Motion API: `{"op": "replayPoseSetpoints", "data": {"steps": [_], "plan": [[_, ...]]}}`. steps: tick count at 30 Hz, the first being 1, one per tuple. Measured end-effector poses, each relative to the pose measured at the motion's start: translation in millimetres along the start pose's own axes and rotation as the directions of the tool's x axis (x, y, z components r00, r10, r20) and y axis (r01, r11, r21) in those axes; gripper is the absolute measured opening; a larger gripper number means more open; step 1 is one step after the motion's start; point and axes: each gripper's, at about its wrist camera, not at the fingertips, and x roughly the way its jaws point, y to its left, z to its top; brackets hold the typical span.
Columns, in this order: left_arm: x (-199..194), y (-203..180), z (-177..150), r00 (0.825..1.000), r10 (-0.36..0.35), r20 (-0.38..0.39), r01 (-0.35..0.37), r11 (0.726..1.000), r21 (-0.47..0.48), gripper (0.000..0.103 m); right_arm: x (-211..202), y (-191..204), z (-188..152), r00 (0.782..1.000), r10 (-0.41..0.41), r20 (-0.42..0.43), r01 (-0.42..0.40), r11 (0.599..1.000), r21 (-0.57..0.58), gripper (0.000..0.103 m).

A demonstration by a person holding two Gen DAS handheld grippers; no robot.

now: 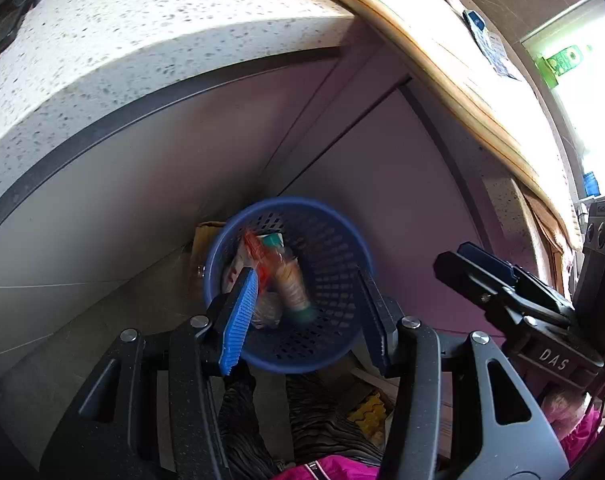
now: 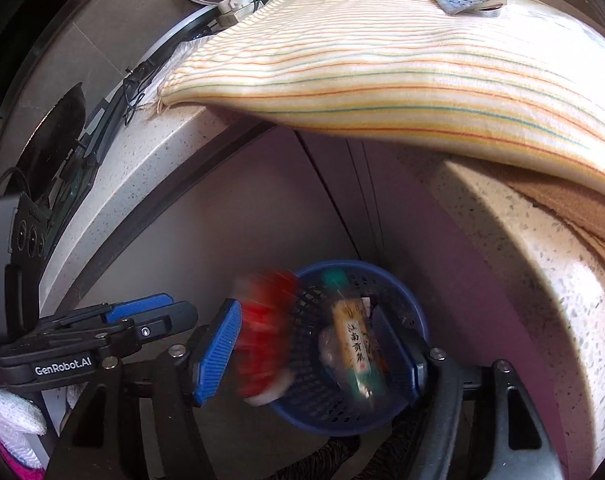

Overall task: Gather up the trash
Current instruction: 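Open both tools to drop the tissue pack and bottle into the basket, then move both tools back up over the toothpaste tube and plastic strip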

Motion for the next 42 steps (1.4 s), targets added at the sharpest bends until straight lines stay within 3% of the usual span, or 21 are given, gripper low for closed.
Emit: {"op": "replayPoseSetpoints", "data": {"steps": [12,21,24,31,42], "plan": [[-16.7,3.2,3.4,0.999,0.015,0.041,-0.015,1.000,-0.004,0.050,-13.9,4.2,2.6,1.000,0.014,0.005,-0.014,1.000,-0.012,0.071],[-41.2,-14.2,23.0,0.994,-0.003,0.110,0.001,1.000,0.018,0.051,-55.6,9.9,13.7,0.997,0.040,0.064,-0.037,0.998,-0.042,0.076],[-48.5,-23.7,33.0,0.991,-0.007,0.136,0.005,1.000,0.022,0.058,-73.4,5.5,20.0,0.995,0.045,0.089,-0.041,0.998,-0.048,0.076],[-57.0,-49.4,63.7,0.983,-0.030,0.181,0.027,0.999,0.022,0.060,-113.8,-19.7,45.8,0.987,0.030,0.158,-0.025,0.999,-0.035,0.078],[-52.2,-120.6,115.9,0.970,-0.067,0.235,0.057,0.997,0.049,0.067,-157.7,-81.2,106.3,0.973,-0.002,0.232,0.006,1.000,-0.016,0.082]]}}
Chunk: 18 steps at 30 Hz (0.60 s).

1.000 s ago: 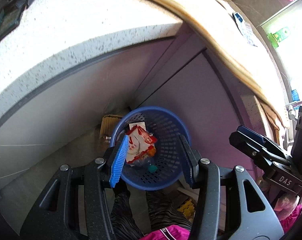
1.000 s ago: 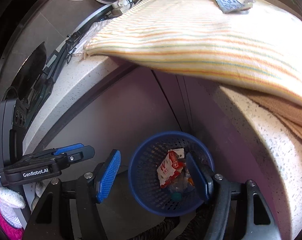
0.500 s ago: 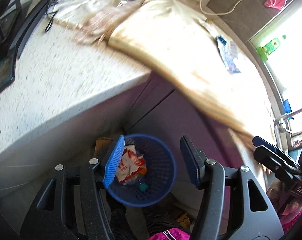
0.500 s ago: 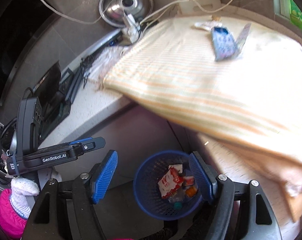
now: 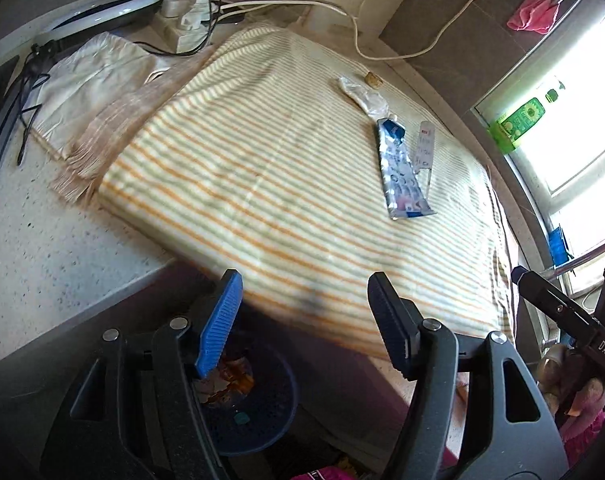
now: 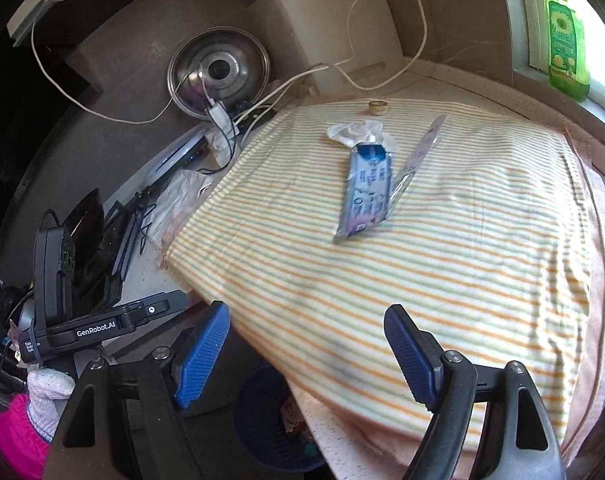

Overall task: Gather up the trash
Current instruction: 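Move both tools back up over the toothpaste tube and plastic strip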

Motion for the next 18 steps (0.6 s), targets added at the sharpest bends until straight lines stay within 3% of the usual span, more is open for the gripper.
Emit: {"op": "replayPoseSetpoints", "data": {"steps": [10,18], "plan": [[37.8,-50.8,43.7,1.000,-0.007,0.003,0.007,1.000,0.024,0.067,10.5,-70.4,59.0,1.000,0.022,0.006,-0.022,0.997,0.069,0.082],[68.4,-76.2,65.0,1.000,0.001,-0.028,0.000,0.999,0.037,0.067,43.9,-111.3,98.9,0.994,0.094,-0.051,-0.086,0.988,0.131,0.071]]}}
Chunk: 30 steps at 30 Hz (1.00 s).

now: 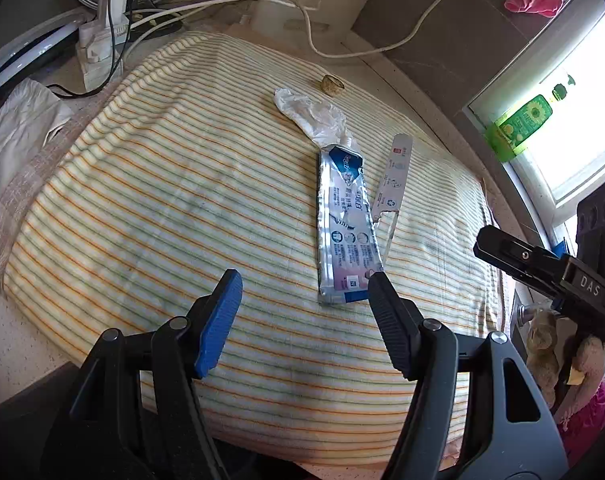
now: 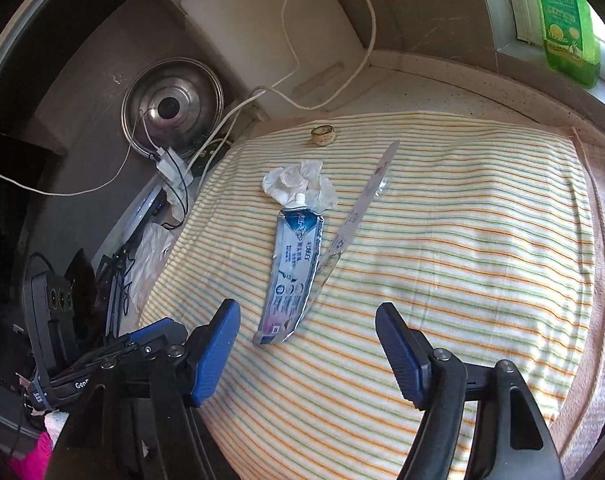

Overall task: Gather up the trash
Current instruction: 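Move both tools back up over the toothpaste tube and plastic strip, then grasp the toothpaste tube with the left tool while the right tool grasps the clear plastic strip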

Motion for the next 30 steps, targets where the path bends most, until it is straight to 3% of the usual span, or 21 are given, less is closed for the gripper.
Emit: {"op": "replayPoseSetpoints", "data": {"steps": [9,17,24,30], "plan": [[27.2,-14.2,20.3,0.999,0.019,-0.031,-0.019,1.000,0.003,0.067,51.9,-32.1,36.9,0.991,0.094,-0.094,-0.081,0.988,0.135,0.050],[55.8,-25.9,38.6,0.997,0.040,-0.067,-0.038,0.999,0.021,0.067,92.5,-58.5,53.5,0.981,0.141,-0.133,-0.102,0.960,0.259,0.040],[73.6,-34.9,49.4,0.994,0.061,-0.087,-0.057,0.997,0.049,0.067,111.9,-58.5,62.8,0.978,0.133,-0.163,-0.089,0.964,0.249,0.034],[88.3,-46.8,57.3,0.991,0.076,-0.108,-0.066,0.993,0.097,0.067,121.4,-59.8,67.1,0.977,0.090,-0.192,-0.047,0.974,0.220,0.013]]}}
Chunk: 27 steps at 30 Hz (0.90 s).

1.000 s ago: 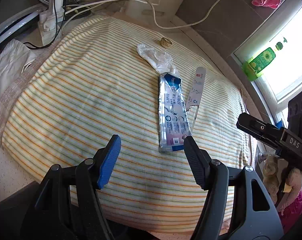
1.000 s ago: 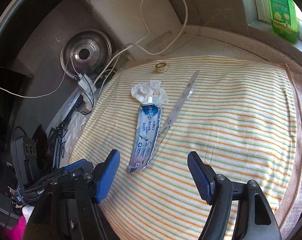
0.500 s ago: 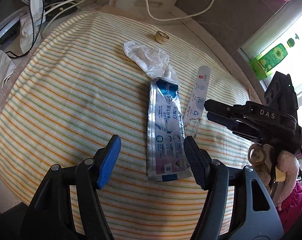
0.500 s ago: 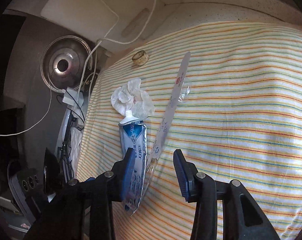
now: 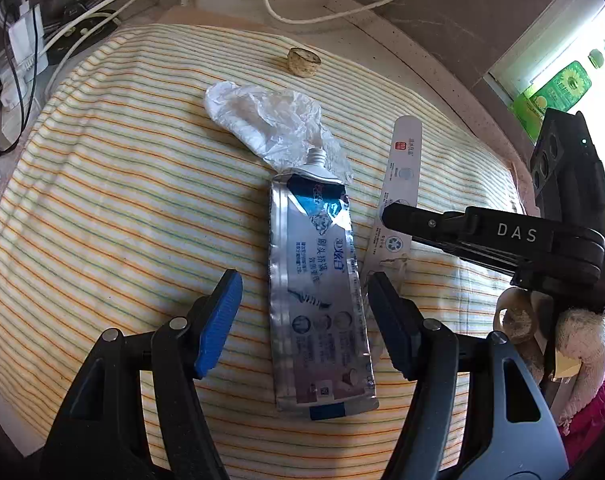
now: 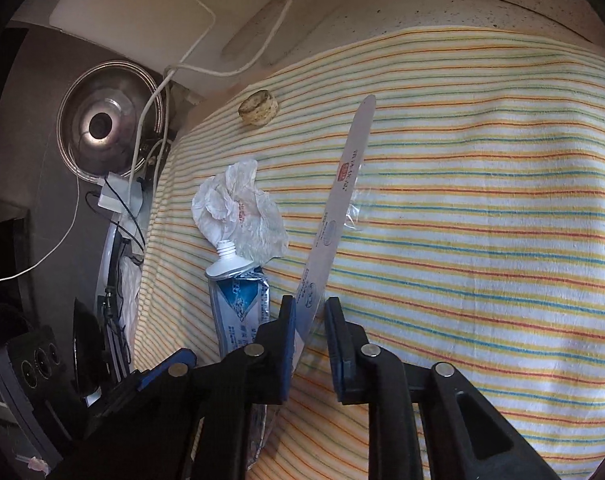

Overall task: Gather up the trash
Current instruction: 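Grasp the toothpaste tube with the left tool while the right tool grasps the clear plastic strip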

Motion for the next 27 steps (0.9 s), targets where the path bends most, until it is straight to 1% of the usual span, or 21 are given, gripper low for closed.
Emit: {"op": "replayPoseSetpoints", "data": {"steps": [2,10,14,17,19,20,21,25,26,27], "plan": [[5.5,-3.6,3.5,1.000,0.006,-0.007,-0.006,1.000,0.009,0.067,-2.4,-2.7,1.3,1.000,-0.008,0.009,0.008,1.000,0.003,0.013],[27.2,-17.1,15.5,0.998,0.055,-0.034,-0.054,0.997,0.047,0.067,-19.6,-13.5,6.8,0.995,-0.085,0.059,0.086,0.996,-0.007,0.012],[41.1,-32.2,19.7,0.989,0.144,-0.040,-0.138,0.983,0.120,0.067,-24.5,-19.8,8.2,0.993,-0.098,0.061,0.099,0.995,-0.010,0.012],[46.8,-38.5,20.6,0.985,0.173,-0.016,-0.168,0.972,0.166,0.067,-25.7,-21.5,9.3,0.994,-0.098,0.057,0.099,0.995,-0.015,0.014],[48.1,-37.6,21.4,0.985,0.171,0.000,-0.169,0.973,0.158,0.065,-25.5,-20.0,9.2,0.993,-0.105,0.056,0.106,0.994,-0.025,0.019],[48.0,-37.0,22.1,0.985,0.172,0.009,-0.171,0.973,0.153,0.060,-25.0,-19.4,9.2,0.993,-0.101,0.057,0.103,0.994,-0.027,0.024],[47.9,-36.6,23.0,0.985,0.172,0.016,-0.173,0.973,0.150,0.059,-23.9,-17.9,9.1,0.994,-0.098,0.057,0.099,0.995,-0.028,0.028],[42.4,-25.0,24.2,0.992,0.122,0.013,-0.123,0.985,0.121,0.058,-19.2,-11.9,9.1,0.991,-0.120,0.065,0.123,0.991,-0.046,0.029],[40.5,-21.8,24.1,0.994,0.108,0.012,-0.108,0.988,0.109,0.058,-18.6,-10.5,9.0,0.990,-0.126,0.067,0.129,0.990,-0.052,0.029],[37.6,-18.1,23.2,0.995,0.098,0.012,-0.099,0.990,0.098,0.058,-18.6,-9.7,8.9,0.988,-0.135,0.070,0.139,0.989,-0.057,0.025]]}}
